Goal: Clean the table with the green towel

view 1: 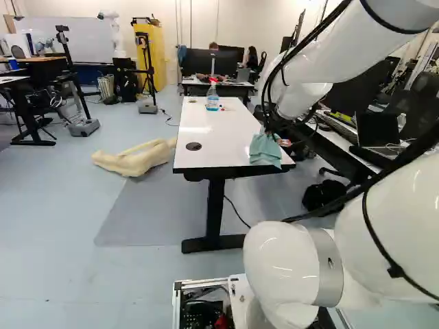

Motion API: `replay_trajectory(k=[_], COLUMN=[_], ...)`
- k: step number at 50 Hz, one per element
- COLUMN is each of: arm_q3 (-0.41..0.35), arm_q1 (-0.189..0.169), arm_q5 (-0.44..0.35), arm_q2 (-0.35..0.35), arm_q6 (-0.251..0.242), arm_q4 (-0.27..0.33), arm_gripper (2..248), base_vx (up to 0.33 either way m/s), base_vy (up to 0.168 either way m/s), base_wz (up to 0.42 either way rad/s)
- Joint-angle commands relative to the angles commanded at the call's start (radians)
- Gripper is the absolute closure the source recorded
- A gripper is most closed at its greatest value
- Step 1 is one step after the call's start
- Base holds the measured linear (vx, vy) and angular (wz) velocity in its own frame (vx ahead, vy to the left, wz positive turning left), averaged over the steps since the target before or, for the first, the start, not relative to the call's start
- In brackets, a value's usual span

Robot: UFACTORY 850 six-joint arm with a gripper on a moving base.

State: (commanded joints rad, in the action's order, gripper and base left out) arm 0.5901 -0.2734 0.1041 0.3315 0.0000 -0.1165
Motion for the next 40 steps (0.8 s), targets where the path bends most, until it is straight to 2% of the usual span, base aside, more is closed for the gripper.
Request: replay_trajectory(k=[40], arm_q3=[0.042], arm_q1=[-0.152], arm_q5=[0.0], arm_q2=[-0.05], arm_q6=[0.0], arm_q4=[0.0], arm_gripper=[229], base_vx=[0.0], base_vy=[0.0], base_wz=[0.0])
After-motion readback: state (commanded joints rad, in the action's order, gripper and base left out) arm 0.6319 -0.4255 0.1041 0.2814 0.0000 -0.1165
